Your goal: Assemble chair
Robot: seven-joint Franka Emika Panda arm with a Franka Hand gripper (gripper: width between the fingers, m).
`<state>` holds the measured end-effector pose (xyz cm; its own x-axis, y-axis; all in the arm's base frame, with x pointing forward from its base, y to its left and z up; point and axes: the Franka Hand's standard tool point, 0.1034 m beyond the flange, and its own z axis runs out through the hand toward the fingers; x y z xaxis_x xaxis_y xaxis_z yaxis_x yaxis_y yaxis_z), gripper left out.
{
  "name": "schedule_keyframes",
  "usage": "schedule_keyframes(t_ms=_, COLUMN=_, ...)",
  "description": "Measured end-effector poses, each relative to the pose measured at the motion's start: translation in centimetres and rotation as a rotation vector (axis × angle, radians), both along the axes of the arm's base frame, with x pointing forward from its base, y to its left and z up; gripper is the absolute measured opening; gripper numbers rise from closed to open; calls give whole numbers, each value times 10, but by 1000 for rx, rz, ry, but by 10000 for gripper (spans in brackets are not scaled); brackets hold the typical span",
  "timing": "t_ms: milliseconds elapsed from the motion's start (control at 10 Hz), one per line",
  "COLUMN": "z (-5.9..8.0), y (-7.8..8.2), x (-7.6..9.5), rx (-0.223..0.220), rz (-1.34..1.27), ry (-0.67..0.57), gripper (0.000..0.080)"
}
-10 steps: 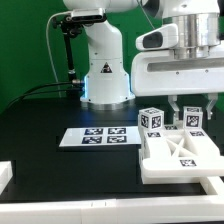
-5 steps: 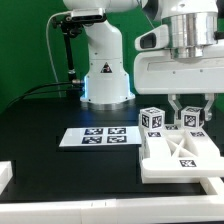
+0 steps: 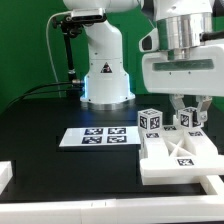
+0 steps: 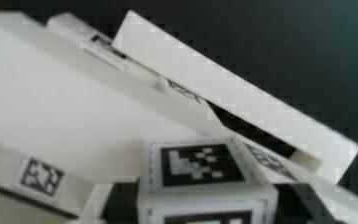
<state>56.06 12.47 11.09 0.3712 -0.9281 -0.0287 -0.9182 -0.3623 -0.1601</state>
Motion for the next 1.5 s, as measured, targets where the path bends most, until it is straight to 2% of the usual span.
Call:
schedule_keyframes(t_ms=300, z=0, y=0, x=0, rx=22, rz=-102, ry=7, gripper=284)
schedule_keyframes(t_ms=400, z=0, y=0, x=0, rx=19, rz=-84, ry=7, gripper=360)
schedule_keyframes(t_ms=500, z=-1, y=1, x=0, rx=12, rz=-35, ry=6, gripper=360)
schedule_keyframes(t_ms=600, z=-1, y=3, x=1, rx=-7, rz=95, ry=3, gripper=498)
schedule_keyframes(t_ms=700, z=1, y=4, x=3, rx=-31, rz=263, ry=-4, gripper=600)
schedule_keyframes(t_ms=800, z=1, y=5, x=3, rx=-47, rz=407, ry=-4, gripper=600)
schedule_keyframes(t_ms=900, z=1, y=6, x=3, rx=-61, rz=525, ry=-8, gripper=639)
schedule_keyframes(t_ms=1200, z=0, y=3, x=4, rx=-92, rz=734, ry=-28, gripper=649)
schedule_keyframes(t_ms=1300, z=2, y=1, x=5, rx=-126, rz=899, ry=-27, gripper=649)
schedule_keyframes(t_ms=1400, z=4, y=4, x=7, rx=-205, rz=1166, ry=-27, gripper=649)
schedule_keyframes(t_ms=1500, z=2, y=9, x=5, rx=-235, rz=1323, ry=-24, gripper=649)
